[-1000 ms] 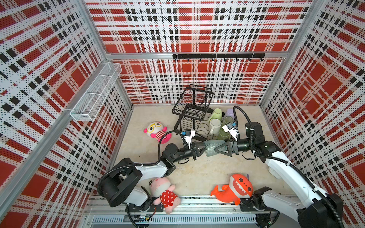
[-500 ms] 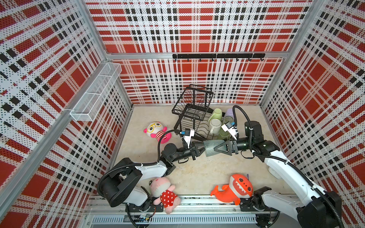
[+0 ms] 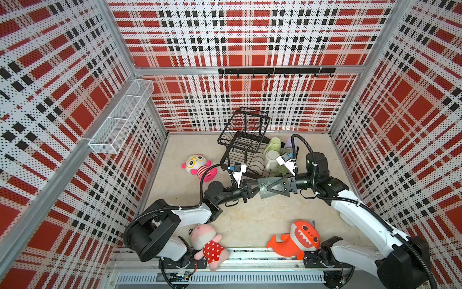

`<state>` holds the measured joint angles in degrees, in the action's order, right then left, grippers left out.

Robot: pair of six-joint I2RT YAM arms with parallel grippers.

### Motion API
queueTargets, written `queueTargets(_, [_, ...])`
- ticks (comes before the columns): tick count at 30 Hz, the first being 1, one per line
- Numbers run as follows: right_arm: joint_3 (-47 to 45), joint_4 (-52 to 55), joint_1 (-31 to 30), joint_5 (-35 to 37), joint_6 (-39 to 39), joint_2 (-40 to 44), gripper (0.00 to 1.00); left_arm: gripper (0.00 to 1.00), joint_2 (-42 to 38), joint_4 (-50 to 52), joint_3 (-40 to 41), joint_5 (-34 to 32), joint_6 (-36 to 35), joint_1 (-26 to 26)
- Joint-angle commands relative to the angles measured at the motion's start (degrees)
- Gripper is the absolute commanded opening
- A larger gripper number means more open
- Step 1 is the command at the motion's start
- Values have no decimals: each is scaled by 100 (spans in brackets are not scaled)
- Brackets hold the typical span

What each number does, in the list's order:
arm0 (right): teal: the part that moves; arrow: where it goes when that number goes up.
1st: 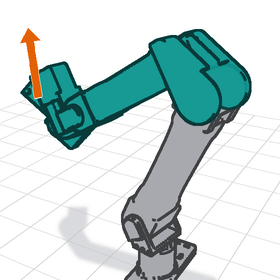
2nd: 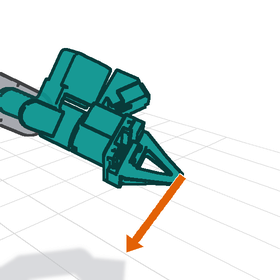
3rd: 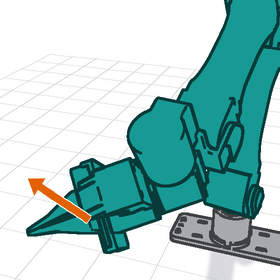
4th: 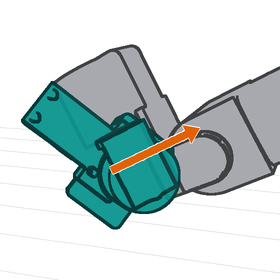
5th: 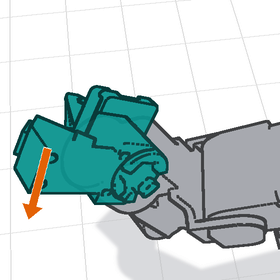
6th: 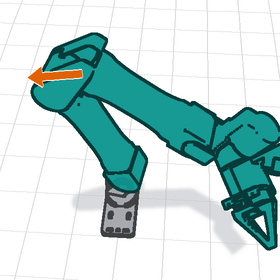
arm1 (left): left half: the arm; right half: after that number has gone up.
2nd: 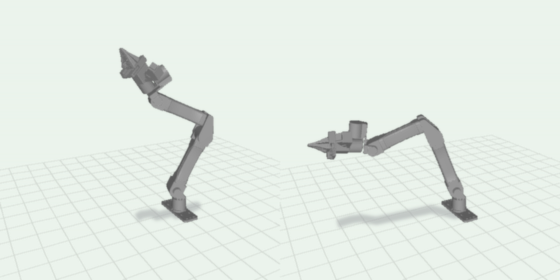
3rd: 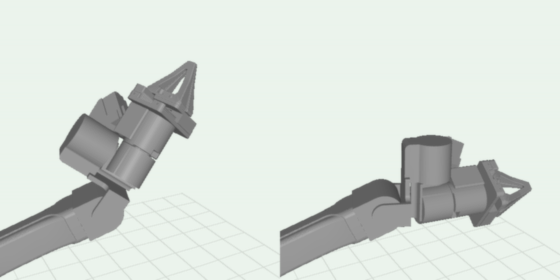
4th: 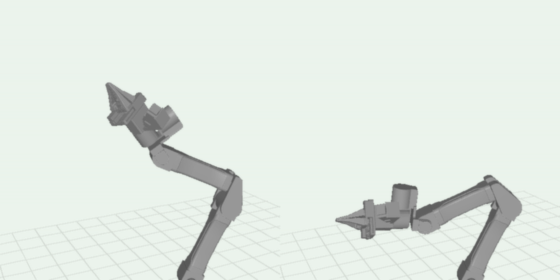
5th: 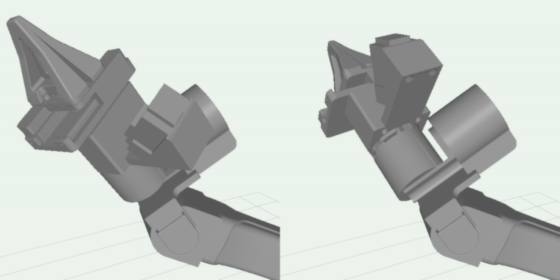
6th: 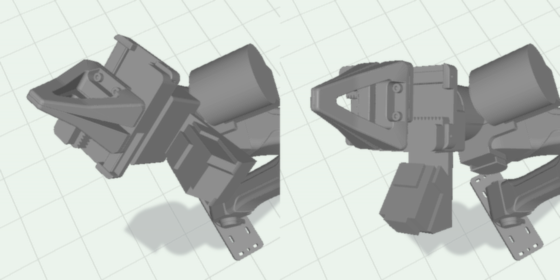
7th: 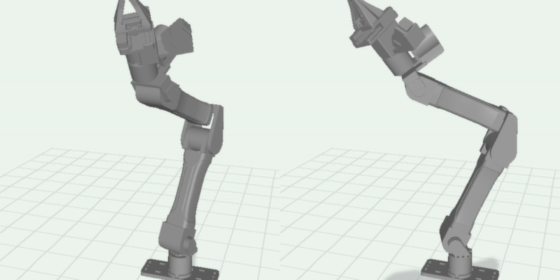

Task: Load cups into a dish rack
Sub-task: Place the cup upside down at the dish rack.

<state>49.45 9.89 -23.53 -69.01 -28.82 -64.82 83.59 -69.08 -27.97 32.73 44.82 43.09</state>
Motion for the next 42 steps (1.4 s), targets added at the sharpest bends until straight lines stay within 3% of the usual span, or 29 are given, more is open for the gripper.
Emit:
queueTargets(1, [55,-281,-194,-112,-27,-90,88,8,81,-118,-200,82,-34,50])
queueTargets(7, [82,-278,-203,-139,-36,-119,74,12,57,-140,-126,8,0,-8])
queueTargets(12, [120,-118,-196,-19,111,-123,70,19,7,-141,-44,-24,27,-97])
queueTargets(14, [174,13,-201,25,212,-153,70,27,-26,-141,7,-22,58,-155])
queueTargets(16, [219,113,-196,107,292,-171,69,42,-57,-141,56,-30,109,-221])
queueTargets(24, [738,1466,59,729,1288,-322,69,51,-317,-17,459,-54,160,-550])
queueTargets(29, [1206,2446,268,1463,1942,-496,68,54,-739,419,750,-315,-90,-755])
queueTargets(34, [1844,3175,278,2836,2404,-1015,68,56,-1288,1249,820,-807,-586,-895])
queueTargets(37, [2059,3212,274,3538,2398,-1374,67,56,-1549,1600,836,-1032,-777,-940])
queueTargets(42, [2412,3076,199,4135,2183,-1914,67,56,-1865,2111,863,-1396,-1000,-987])
